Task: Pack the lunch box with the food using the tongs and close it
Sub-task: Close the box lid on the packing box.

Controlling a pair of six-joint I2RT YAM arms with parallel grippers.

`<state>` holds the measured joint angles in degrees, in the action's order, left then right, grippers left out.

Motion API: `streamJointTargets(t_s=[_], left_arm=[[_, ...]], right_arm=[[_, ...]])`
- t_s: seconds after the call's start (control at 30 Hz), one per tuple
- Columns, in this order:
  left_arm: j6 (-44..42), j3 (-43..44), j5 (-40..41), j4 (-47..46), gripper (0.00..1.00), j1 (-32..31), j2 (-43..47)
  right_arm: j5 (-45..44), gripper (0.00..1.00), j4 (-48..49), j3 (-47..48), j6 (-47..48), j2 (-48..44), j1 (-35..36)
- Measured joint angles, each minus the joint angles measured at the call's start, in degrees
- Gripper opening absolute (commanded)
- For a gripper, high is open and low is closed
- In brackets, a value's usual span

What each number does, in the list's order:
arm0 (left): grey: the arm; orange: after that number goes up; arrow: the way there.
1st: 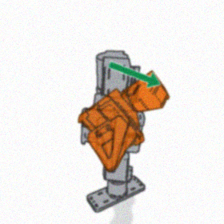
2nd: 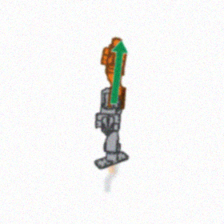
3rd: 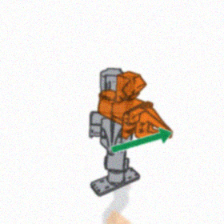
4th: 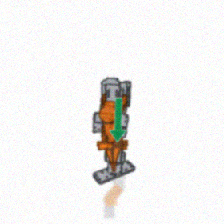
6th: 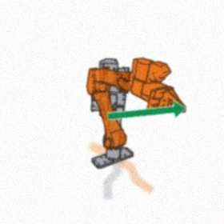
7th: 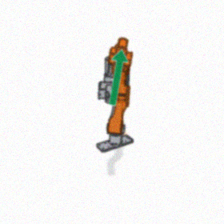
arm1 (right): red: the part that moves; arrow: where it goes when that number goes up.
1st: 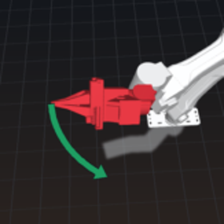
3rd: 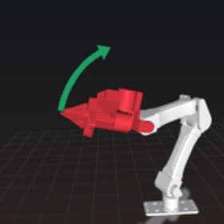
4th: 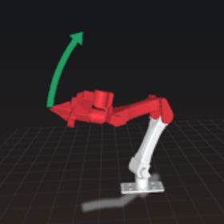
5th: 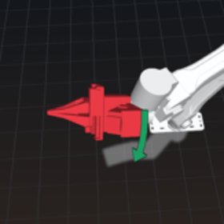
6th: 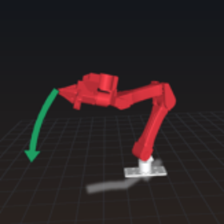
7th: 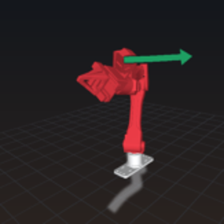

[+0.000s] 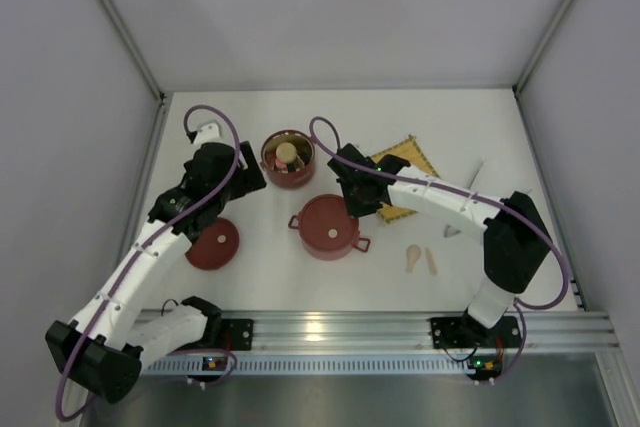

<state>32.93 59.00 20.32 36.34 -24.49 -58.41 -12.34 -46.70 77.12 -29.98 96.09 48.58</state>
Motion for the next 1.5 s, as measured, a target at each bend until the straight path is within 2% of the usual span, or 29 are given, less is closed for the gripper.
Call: streamJointTargets(t_s=[0.63, 1.0, 1.17, 1.5], left_arm=[[3.1, -4.5, -2.1, -0.3, 0.99, -5.9, -0.8], [5.0, -5.7, -1.6, -1.1, 0.99, -12.2, -4.2], [6.0, -6.8, -1.2, -2.0, 0.98, -14.9, -6.3], [7.0, -11.9, -1.7, -4.0, 0.98, -16.5, -8.8]], right_arm=[[2.1, 0.1, 2.4, 0.0, 0.4, 3.9, -2.2], [2.4, 0.11, 2.8, 0.0, 0.7, 5.1, -2.6], [2.6, 0.13, 2.9, 0.0, 1.0, 5.2, -2.6], [2.8, 0.18, 3.4, 0.0, 1.1, 5.3, -2.6]])
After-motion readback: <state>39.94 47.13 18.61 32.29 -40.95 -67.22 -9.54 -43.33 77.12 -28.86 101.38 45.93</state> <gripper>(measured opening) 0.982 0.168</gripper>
